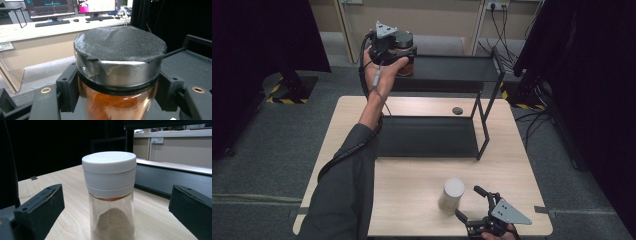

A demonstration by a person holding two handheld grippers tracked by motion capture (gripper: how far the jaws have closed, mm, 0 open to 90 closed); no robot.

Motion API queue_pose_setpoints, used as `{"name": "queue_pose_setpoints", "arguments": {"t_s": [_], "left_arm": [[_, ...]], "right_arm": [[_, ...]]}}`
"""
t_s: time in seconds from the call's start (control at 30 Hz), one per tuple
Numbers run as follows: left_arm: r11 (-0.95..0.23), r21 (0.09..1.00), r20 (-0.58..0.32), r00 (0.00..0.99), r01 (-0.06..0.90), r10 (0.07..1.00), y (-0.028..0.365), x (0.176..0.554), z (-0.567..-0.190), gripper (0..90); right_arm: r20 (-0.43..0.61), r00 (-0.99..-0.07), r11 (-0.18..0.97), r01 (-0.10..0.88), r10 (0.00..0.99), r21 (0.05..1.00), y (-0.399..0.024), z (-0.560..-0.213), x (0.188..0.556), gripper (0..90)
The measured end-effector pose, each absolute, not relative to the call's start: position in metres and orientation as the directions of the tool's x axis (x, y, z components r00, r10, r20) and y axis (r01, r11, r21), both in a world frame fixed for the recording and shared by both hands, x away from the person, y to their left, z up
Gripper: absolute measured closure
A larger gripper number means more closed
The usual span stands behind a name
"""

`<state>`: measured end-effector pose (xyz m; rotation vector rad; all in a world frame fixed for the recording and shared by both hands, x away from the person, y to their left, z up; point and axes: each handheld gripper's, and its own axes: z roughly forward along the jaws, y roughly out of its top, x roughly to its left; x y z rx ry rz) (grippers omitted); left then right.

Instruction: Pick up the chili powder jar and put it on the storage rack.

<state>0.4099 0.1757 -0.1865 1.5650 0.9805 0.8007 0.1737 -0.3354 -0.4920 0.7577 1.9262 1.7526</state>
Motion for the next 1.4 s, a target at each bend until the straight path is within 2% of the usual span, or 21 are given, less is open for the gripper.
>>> {"name": "queue_pose_setpoints", "arguments": {"t_s": [0.33, 0.53, 0.7, 1.4], "left_arm": [[-0.096, 0.982, 0.016, 0.437, 0.163, 0.899, 0.176, 0.410, -0.191, 31.3], [-0.078, 0.986, 0.009, 0.418, 0.147, 0.908, 0.175, 0.403, -0.192, 10.3], [-0.053, 0.986, -0.016, 0.410, 0.157, 0.912, 0.175, 0.398, -0.191, 2.8], [-0.043, 0.992, -0.019, 0.483, 0.117, 0.875, 0.183, 0.368, -0.203, 2.1]], "right_arm": [[0.050, -0.763, 0.055, 0.111, 0.644, 0.992, -0.335, -0.492, 0.174, 0.3], [0.049, -0.764, 0.055, 0.110, 0.644, 0.992, -0.335, -0.492, 0.174, 0.3], [0.048, -0.765, 0.057, 0.110, 0.643, 0.992, -0.334, -0.492, 0.174, 0.3], [0.048, -0.765, 0.055, 0.108, 0.642, 0.993, -0.334, -0.492, 0.174, 0.3]]}}
